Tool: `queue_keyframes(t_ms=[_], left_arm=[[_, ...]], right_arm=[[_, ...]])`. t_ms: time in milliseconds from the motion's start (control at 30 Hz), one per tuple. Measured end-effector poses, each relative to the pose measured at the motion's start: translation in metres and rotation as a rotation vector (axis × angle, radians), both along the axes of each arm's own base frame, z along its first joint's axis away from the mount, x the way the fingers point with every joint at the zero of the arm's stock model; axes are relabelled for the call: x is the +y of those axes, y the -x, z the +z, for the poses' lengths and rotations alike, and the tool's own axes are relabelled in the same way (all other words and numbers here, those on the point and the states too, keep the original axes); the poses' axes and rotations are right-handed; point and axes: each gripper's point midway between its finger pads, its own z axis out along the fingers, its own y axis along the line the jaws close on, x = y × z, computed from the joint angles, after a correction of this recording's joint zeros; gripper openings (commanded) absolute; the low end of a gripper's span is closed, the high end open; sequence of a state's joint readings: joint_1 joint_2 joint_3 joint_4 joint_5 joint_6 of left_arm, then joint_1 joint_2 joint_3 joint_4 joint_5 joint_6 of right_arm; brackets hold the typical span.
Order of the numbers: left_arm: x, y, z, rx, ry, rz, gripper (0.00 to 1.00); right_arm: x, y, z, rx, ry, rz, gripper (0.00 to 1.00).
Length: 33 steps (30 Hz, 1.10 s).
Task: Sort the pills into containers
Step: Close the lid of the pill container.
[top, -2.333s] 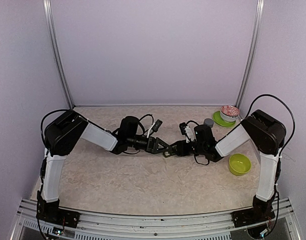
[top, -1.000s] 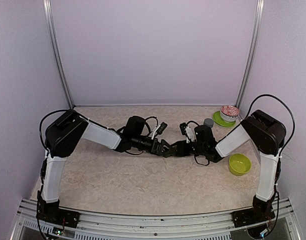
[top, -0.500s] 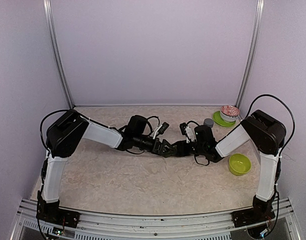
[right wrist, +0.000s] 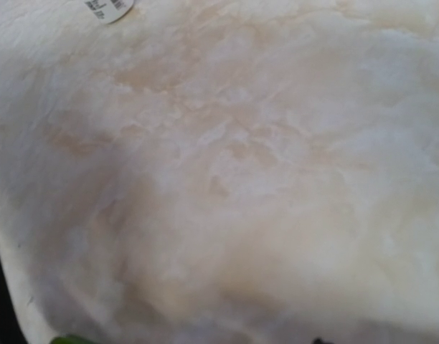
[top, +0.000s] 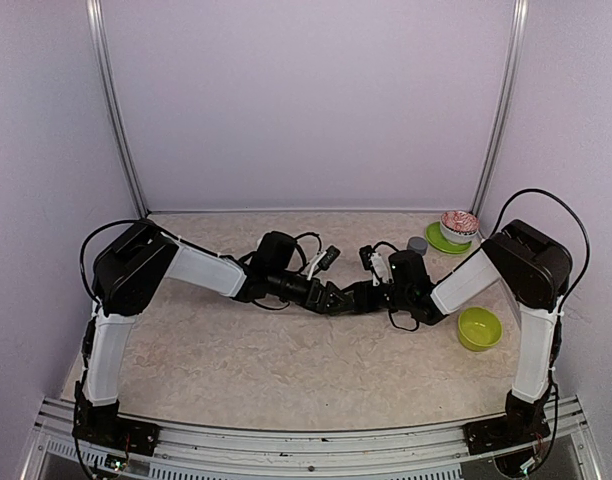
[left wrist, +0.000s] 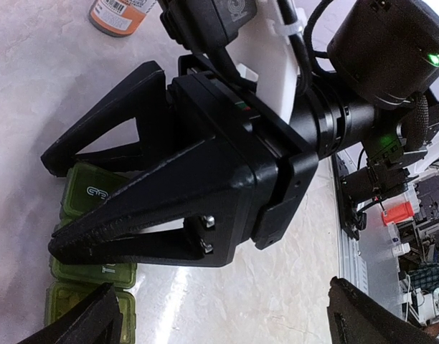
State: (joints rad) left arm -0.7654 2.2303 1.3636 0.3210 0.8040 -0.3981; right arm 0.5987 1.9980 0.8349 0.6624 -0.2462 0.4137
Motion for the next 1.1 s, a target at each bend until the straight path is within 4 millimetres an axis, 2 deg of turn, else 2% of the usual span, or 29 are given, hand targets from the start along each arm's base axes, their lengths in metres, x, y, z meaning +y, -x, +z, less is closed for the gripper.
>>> queue_keyframes(t_ms=[467, 633, 767, 867, 967, 1100], left_arm=[[0.004, 0.0, 0.002, -0.012, 0.018, 0.01, 0.99], [0.011, -0.009, 0.005, -0.002, -0.002, 0.05, 0.99], [0.018, -0.016, 0.019, -0.018, -0.01, 0.09, 0.99], [0.026, -0.02, 0.032, -0.046, -0.01, 0.123, 0.99], [0.033, -0.021, 0.039, -0.069, -0.018, 0.149, 0.99], [0.044, -0.017, 0.032, -0.064, -0.044, 0.17, 0.99]], right_arm=[[0.0, 0.0, 0.0, 0.003, 0.001, 0.001, 0.55], [0.001, 0.001, 0.0, 0.012, 0.004, 0.008, 0.62], [0.002, 0.005, 0.001, 0.037, 0.012, 0.023, 0.7], [0.0, 0.01, 0.008, 0.053, 0.019, 0.032, 0.74], [0.0, 0.013, 0.024, 0.047, 0.014, 0.042, 0.75], [0.002, 0.012, 0.038, 0.035, 0.012, 0.05, 0.78]])
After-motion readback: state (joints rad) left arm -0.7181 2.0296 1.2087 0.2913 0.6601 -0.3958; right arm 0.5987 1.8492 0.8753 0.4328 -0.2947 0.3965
